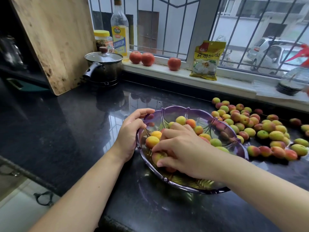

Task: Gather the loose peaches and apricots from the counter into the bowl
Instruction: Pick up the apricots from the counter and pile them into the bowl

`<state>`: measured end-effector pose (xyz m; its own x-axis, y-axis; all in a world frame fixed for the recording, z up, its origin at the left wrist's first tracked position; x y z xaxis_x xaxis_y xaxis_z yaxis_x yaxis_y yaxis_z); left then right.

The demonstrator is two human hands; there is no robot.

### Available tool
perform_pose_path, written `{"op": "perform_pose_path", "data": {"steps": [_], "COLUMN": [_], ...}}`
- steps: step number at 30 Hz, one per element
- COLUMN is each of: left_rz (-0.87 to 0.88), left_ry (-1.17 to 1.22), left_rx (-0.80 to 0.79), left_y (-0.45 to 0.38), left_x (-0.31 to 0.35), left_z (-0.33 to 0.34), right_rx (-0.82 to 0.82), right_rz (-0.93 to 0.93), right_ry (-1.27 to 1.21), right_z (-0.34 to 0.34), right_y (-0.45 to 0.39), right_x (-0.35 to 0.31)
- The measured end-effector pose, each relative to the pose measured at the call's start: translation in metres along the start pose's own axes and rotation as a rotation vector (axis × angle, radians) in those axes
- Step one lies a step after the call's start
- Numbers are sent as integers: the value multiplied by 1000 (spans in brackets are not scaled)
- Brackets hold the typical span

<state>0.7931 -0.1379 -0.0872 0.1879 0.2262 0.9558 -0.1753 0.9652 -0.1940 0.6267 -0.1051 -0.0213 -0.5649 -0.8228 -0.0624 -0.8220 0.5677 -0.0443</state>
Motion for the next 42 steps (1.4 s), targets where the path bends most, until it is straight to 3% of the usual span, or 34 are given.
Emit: {"op": "perform_pose_path", "data": {"steps": [7, 12, 15, 17, 19, 22, 25, 30, 35, 37, 40, 42], "left_rz": [1, 15, 30, 27, 28, 29, 22, 13, 4, 5, 10, 12], "left_ry": [47, 53, 36, 39, 43, 52, 43, 45, 39, 37, 33, 28], "left_rx": [0, -3, 3, -3, -4, -1, -11, -7, -8, -11, -15, -17], "left_y": [0, -1, -3, -3, -4, -3, -3, -3, -3, -4, -3, -3], "left_x": [-1, -2, -3, -4, -5, -6, -6, -7, -8, -8, -9, -8], "left_z": [1, 1, 1, 1, 1, 1, 1, -1, -2, -3, -4, -4], "right_rx": [182, 194, 433, 605, 673, 561, 374, 281, 184, 301, 641, 779], "right_rz": [-113, -55, 156, 386, 644, 836, 815, 868, 937, 913, 850, 813], "right_ry": [156, 44, -139, -169, -139, -49, 17, 157, 84, 67, -24, -167], "right_z": [1, -10, -33, -38, -26, 8, 28, 30, 30, 25, 4, -14], "right_y": [2, 8, 26, 45, 67, 94, 103, 107, 111, 113, 120, 125], "right_x": [-7, 1, 42, 90, 136, 168, 166, 158, 158, 158, 153, 148]}}
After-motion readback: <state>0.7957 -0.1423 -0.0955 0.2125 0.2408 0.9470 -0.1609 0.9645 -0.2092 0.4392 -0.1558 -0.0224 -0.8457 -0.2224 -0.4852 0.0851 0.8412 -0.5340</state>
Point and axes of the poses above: each hand's wrist, its own y-axis away from the middle knuckle, its own z-axis out of the palm, x = y × z, the point moved 4 cm from there along -y, towards the middle knuckle
